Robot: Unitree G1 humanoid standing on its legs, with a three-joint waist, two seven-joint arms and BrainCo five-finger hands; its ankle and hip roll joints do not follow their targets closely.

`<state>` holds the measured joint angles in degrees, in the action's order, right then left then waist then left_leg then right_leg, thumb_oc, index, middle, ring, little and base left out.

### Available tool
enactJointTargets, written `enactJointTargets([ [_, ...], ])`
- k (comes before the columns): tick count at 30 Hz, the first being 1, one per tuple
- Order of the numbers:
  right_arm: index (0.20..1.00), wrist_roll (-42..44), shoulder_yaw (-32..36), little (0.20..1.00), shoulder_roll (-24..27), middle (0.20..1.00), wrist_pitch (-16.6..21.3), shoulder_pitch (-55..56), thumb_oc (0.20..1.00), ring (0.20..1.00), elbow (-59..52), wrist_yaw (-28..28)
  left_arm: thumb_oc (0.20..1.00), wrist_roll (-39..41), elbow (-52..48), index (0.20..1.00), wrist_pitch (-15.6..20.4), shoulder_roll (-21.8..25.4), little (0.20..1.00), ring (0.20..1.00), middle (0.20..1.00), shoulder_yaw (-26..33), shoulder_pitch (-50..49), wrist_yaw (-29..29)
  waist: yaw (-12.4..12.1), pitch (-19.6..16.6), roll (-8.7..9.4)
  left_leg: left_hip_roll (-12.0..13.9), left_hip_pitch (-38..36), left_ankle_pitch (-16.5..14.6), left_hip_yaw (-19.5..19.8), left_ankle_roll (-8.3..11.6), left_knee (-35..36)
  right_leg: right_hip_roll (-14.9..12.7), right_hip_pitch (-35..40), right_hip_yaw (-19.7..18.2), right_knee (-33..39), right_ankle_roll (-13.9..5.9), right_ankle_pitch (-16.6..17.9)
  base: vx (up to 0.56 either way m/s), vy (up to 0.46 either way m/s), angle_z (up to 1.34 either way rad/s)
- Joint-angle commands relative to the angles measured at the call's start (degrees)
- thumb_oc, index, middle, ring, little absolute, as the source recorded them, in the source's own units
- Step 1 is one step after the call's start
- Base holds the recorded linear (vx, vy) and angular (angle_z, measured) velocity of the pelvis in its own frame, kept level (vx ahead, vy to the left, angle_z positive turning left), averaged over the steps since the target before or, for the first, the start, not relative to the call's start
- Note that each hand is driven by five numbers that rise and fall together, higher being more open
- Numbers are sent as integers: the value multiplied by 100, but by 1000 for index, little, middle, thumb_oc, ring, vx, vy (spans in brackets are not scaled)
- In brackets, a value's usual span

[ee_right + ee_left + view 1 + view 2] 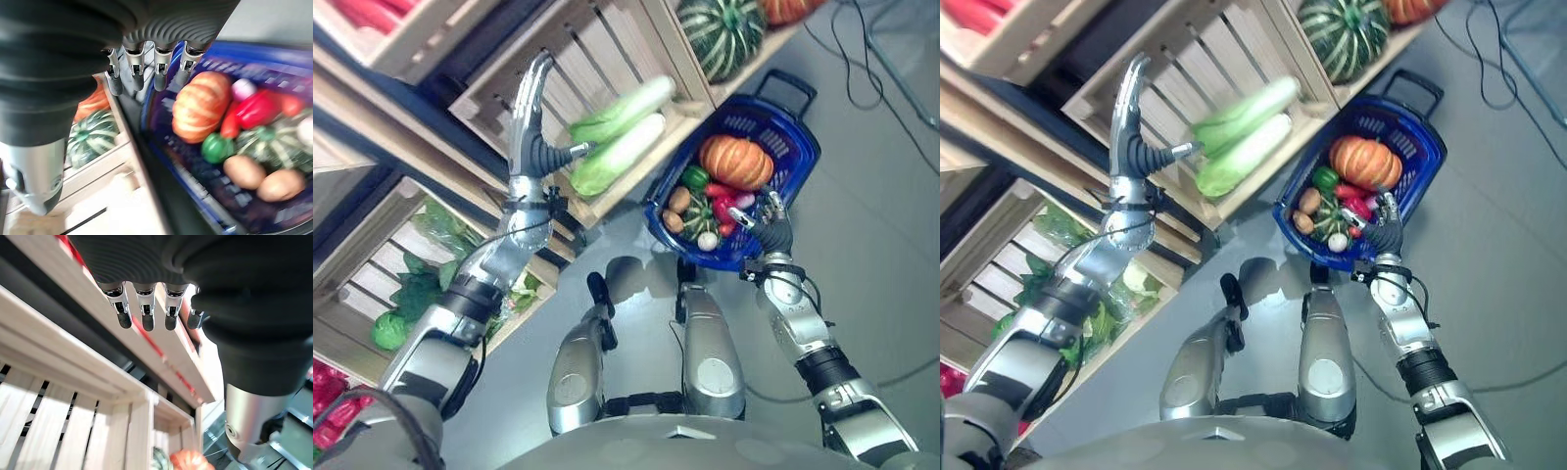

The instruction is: Pick up fruits and vegetables into the basket

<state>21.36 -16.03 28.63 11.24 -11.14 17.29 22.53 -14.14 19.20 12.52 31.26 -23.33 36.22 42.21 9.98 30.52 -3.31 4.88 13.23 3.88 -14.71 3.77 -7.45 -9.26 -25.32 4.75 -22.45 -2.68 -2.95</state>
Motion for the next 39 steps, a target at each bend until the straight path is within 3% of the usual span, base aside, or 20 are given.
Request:
enactJointTargets([
  [1, 1000, -158, -5, 1000, 227, 1000, -71, 149, 1000, 1000, -649, -220, 1000, -108, 132, 1000, -234, 209, 1000, 1000, 1000, -22, 309, 381, 242, -107, -19, 150, 267, -549, 50, 51, -762, 193, -131, 41, -544, -28, -566, -24, 37, -21],
  [11, 1000, -495, 87, 1000, 825, 1000, -304, 370, 1000, 1000, -1146, -603, 1000, -263, 1494, 1000, -1318, 455, 1000, 1000, 1000, -177, 1355, 662, 721, -73, -107, 246, 1059, -610, -419, 154, -1204, 259, -1196, -235, -1013, 30, -640, 19, 70, -19],
  [13, 1000, -529, 121, 1000, 904, 1000, -304, 452, 1000, 1000, -1193, -621, 1000, -213, 1842, 1000, -1411, 465, 1000, 1000, 1000, -173, 1467, 669, 812, -73, -110, 249, 1071, -751, -423, 226, -1281, 247, -1253, -313, -1112, -15, -805, 122, 88, -24],
  [18, 1000, -515, 241, 1000, 1019, 1000, -164, 678, 1000, 1000, -1249, -713, 1000, 386, 2949, 1000, -1672, 487, 1000, 1000, 1000, 26, 1832, 522, 1048, -73, -105, 289, 1456, -757, -555, 271, -1454, 295, -1714, -494, -1234, -3, -793, 63, 72, -9],
  [27, 1000, -253, 150, 1000, 936, 1000, -148, 703, 1000, 1000, -1115, -783, 1000, 1069, 4040, 1000, -2293, 725, 1000, 1000, 1000, 234, 2159, 154, 1158, -73, 3, 385, 2123, -928, -566, 267, -2016, 362, -2281, -652, -1492, 55, -799, 43, 13, -4],
  [30, 1000, -228, 118, 1000, 912, 1000, -156, 662, 1000, 1000, -1086, -749, 1000, 1282, 4229, 1000, -2436, 753, 1000, 1000, 1000, 309, 2180, 95, 1151, -73, 20, 393, 2313, -967, -543, 252, -2136, 380, -2411, -679, -1517, 60, -785, 0, 0, 0],
  [39, 1000, -106, 29, 1000, 849, 1000, -316, 389, 1000, 1000, -948, -624, 1000, 1859, 4704, 1000, -2337, 814, 1000, 1000, 1000, 346, 2397, -265, 1143, -73, 28, 457, 2801, -1051, -506, 220, -2449, 390, -2837, -764, -1587, 46, -705, 2, 12, -1],
])
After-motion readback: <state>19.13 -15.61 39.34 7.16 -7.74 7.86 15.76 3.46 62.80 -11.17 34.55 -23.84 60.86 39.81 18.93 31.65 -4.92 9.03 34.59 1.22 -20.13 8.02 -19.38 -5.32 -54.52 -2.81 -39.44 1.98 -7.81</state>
